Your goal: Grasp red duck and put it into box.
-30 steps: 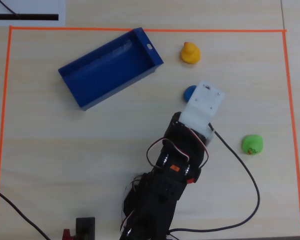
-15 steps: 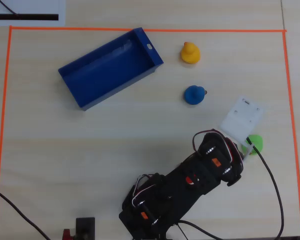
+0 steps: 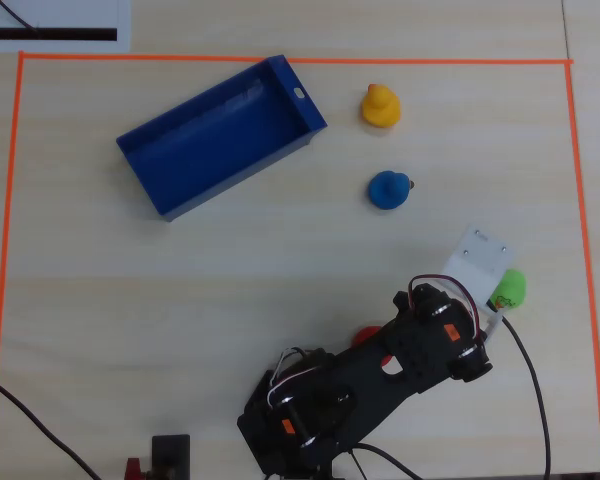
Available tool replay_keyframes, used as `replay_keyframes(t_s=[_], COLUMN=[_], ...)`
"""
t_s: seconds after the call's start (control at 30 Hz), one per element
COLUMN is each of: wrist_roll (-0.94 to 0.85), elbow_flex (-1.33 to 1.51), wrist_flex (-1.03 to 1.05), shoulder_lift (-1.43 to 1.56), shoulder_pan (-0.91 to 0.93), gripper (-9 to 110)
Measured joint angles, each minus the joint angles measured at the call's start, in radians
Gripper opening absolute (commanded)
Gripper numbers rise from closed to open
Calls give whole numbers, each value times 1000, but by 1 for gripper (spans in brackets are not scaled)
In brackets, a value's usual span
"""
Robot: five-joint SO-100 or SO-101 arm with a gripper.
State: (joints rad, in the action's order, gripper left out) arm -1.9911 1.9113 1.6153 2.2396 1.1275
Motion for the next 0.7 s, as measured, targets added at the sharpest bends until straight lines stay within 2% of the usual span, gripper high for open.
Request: replay_keyframes(t_s=[0.13, 0.33, 0.47, 0.6, 0.7], wrist_roll=[26, 163, 189, 202, 172], elbow_flex=[49, 74, 75, 137, 189], wrist_flex=[8, -34, -60, -204, -302], shoulder_lift=[0, 0, -11, -44, -63], shoulder_pan=[-17, -46, -61, -63, -60], gripper=[27, 31, 32, 40, 40])
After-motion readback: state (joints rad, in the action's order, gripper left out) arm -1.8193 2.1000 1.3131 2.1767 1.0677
